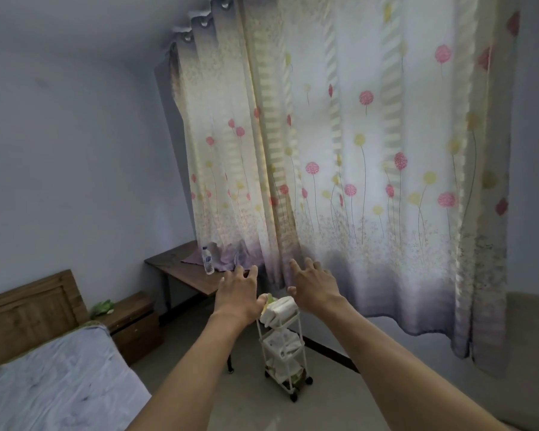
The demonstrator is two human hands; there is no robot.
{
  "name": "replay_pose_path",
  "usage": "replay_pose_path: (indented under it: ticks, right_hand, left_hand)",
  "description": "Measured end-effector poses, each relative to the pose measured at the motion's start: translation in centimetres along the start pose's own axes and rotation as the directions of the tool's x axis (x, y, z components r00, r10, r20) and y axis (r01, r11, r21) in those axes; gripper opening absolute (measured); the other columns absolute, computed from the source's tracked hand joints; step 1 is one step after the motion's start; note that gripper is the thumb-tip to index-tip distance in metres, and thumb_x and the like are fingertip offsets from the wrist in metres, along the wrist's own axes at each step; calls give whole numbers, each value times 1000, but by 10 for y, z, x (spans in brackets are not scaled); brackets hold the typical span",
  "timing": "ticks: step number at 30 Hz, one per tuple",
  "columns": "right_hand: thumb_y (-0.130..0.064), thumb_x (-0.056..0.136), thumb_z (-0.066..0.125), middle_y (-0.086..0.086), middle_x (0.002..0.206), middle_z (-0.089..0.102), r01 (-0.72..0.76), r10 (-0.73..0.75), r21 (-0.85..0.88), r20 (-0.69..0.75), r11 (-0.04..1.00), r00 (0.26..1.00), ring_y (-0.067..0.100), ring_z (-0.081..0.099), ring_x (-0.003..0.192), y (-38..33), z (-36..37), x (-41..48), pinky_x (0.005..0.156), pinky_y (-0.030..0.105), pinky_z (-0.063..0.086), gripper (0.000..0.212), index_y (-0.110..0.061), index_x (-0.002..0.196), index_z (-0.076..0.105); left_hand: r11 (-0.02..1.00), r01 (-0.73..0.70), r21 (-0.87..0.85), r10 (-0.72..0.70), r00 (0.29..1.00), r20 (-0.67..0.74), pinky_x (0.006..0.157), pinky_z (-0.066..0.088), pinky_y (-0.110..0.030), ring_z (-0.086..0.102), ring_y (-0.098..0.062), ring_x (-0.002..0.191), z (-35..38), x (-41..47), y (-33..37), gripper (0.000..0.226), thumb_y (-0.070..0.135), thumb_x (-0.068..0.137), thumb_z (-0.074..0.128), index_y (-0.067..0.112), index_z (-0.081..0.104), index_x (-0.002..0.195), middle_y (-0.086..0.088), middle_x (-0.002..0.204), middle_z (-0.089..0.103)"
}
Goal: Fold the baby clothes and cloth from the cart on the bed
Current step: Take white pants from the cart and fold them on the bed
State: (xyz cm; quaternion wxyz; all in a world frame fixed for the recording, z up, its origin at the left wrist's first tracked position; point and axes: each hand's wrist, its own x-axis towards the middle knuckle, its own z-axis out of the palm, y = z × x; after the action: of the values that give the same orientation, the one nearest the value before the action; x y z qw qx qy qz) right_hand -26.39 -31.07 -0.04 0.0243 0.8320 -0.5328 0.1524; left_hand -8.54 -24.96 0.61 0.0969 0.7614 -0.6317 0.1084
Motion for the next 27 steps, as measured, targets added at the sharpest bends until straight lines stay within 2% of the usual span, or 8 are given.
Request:
replay_pose_path:
  ticks: [9, 13, 17, 23, 27]
  right_hand:
    - [-44, 104, 59, 18, 158, 40, -10, 10, 12, 19, 1000, 1000, 36, 42, 144, 23, 39, 86, 114, 49, 41, 78, -20, 167, 20]
    - [-42, 104, 58, 17, 162, 31, -46, 46, -18, -25, 999, 999, 37, 31, 149, 35, 51, 142, 114, 49, 42, 75, -20, 165, 20]
    - [-42, 104, 57, 16, 164, 29, -65, 63, -47, -46, 997, 997, 36, 30, 150, 39, 57, 205, 115, 50, 40, 69, -19, 161, 26]
    - [-43, 106, 55, 17, 167, 28, -80, 78, -44, -42, 996, 996, 36, 30, 151, 33, 85, 282, 117, 50, 40, 71, -20, 164, 22]
    - [-43, 106, 55, 17, 166, 29, -73, 74, -57, 9, 996, 997, 36, 32, 150, 29, 112, 320, 116, 50, 39, 72, -20, 165, 21]
  left_hand:
    - [1000, -5, -20, 6, 999, 44, 119, 40, -51, 36, -41, 149, 45, 95, -17, 84, 55, 99, 64, 21, 27, 166, -15, 162, 39]
    - [998, -17, -67, 17, 1000, 2, 118, 43, -53, 38, -40, 148, 64, 151, -42, 84, 56, 99, 65, 23, 28, 166, -14, 161, 41]
    - [995, 15, -102, -15, 1000, 5, 113, 49, -54, 41, -38, 147, 87, 203, -81, 84, 58, 97, 66, 25, 29, 165, -12, 159, 43]
    - [996, 4, -87, -2, 1000, 19, 116, 46, -55, 41, -39, 148, 111, 276, -114, 86, 60, 97, 65, 24, 28, 166, -13, 162, 41]
    - [997, -2, -74, 6, 999, 48, 116, 46, -55, 39, -41, 148, 132, 312, -125, 86, 60, 98, 63, 24, 27, 167, -14, 163, 39]
